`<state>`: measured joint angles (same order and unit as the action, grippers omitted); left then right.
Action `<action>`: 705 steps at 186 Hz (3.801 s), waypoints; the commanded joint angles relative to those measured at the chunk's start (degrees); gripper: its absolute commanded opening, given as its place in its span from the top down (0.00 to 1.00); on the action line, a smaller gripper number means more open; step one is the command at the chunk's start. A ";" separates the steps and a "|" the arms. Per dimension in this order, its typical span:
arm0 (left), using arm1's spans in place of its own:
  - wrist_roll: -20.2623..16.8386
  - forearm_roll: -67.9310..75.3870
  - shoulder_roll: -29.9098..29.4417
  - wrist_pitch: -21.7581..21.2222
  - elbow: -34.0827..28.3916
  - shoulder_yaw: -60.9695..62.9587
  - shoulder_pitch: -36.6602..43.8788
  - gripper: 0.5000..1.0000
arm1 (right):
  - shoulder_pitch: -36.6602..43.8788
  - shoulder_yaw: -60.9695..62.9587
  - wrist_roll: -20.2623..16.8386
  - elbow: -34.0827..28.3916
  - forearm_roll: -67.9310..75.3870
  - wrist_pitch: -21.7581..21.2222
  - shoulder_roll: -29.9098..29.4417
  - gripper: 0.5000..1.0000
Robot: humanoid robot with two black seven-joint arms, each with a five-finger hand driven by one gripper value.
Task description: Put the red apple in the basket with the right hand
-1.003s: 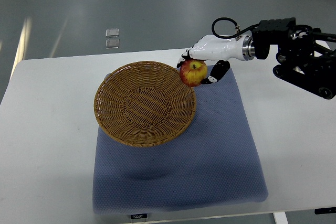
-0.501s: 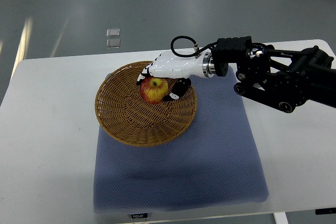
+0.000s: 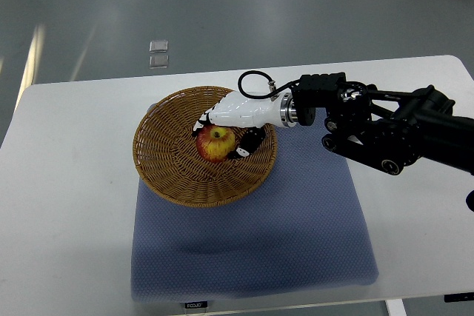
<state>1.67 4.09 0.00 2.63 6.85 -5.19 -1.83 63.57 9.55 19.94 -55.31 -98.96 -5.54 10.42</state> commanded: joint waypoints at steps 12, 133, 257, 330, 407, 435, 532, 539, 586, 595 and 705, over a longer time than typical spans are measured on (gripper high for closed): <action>0.00 -0.04 0.00 0.01 0.00 0.00 0.07 0.00 | -0.38 0.03 0.01 0.11 0.09 0.00 -0.49 0.50; 0.00 0.04 0.00 0.01 0.00 0.00 0.07 0.00 | -1.17 0.47 0.36 0.11 0.53 1.15 -0.13 0.27; 0.00 -0.04 0.00 0.01 0.00 0.00 -0.01 0.00 | 0.50 5.91 0.54 0.64 13.97 1.41 6.72 0.19; 0.00 0.04 0.00 0.01 0.00 0.00 0.07 0.00 | -8.02 16.46 0.62 3.10 40.51 2.64 5.67 0.19; 0.00 0.04 0.00 0.09 0.00 0.00 -0.01 0.00 | -11.80 18.66 0.71 4.77 71.36 2.38 5.40 0.19; 0.00 -0.04 0.00 0.01 0.00 0.00 0.07 0.00 | -13.48 18.75 0.80 4.77 79.10 2.55 4.08 0.19; 0.00 -0.04 0.00 0.01 0.00 0.00 -0.01 0.00 | -15.41 18.75 0.62 6.35 108.02 2.64 3.82 0.19; 0.00 -0.04 0.00 0.01 0.00 0.00 -0.01 0.00 | -15.76 18.75 0.71 6.79 108.54 2.64 3.73 0.19; 0.00 0.04 0.00 0.01 0.00 0.00 -0.01 0.00 | -16.90 20.15 0.71 8.73 109.07 2.55 2.15 0.19; 0.00 0.04 0.00 0.01 0.00 0.00 -0.01 0.00 | -16.90 20.59 0.71 8.73 108.98 2.55 1.98 0.19; 0.00 0.04 0.00 0.01 0.00 0.00 -0.01 0.00 | -17.17 21.38 0.80 10.40 108.63 2.47 1.80 0.19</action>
<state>1.67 4.10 0.00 2.64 6.86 -5.18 -1.81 46.41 30.85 20.72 -45.11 9.69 -3.13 12.22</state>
